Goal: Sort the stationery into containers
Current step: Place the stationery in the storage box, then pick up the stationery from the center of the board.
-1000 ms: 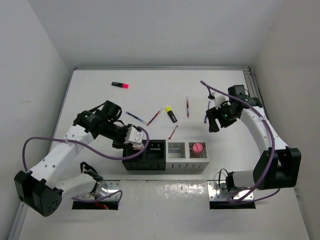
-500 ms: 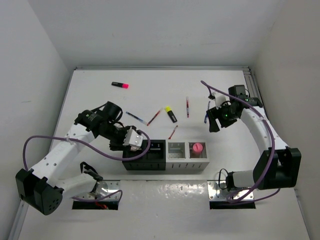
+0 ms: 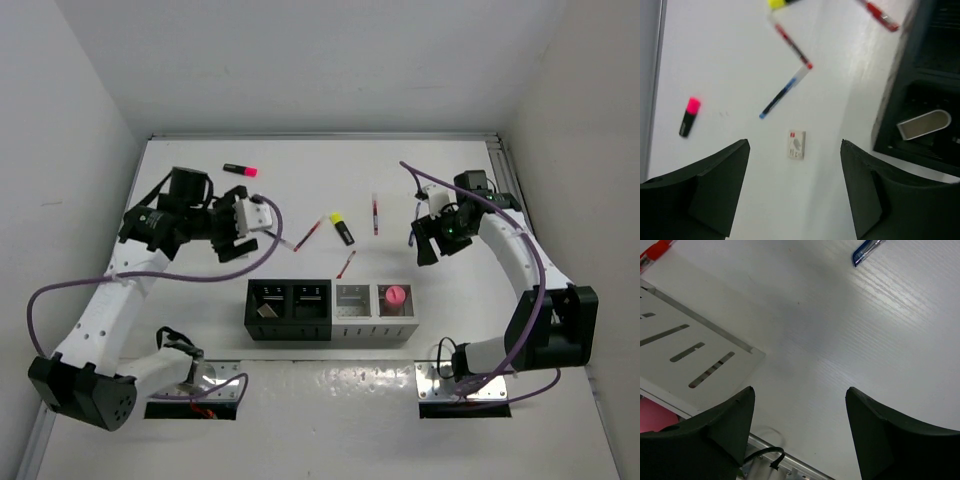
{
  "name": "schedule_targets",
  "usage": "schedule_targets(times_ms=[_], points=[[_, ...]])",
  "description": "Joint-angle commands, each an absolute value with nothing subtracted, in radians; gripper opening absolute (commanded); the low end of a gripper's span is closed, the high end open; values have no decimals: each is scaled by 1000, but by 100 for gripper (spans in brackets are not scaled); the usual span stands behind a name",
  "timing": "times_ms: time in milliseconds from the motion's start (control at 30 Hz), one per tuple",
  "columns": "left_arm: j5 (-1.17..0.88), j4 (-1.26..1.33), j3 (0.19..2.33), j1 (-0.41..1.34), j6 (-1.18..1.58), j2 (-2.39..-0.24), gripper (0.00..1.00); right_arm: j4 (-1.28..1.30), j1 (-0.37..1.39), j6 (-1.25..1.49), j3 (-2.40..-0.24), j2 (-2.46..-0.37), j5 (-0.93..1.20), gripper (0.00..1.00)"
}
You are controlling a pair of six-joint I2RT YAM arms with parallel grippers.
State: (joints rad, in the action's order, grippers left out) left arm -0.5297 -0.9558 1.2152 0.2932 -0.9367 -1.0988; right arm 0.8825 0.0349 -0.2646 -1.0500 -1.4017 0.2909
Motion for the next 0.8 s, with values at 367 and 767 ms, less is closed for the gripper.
schedule_targets(times_ms=[367,767], points=[[-589,-812,1161,-109,-995,-1563,76,867,12,-209,-1114,-1404,295,72],[-565,-770,1181,-71,-1186,-1762,80,854,5,-158,-1092,-1379,244,72]])
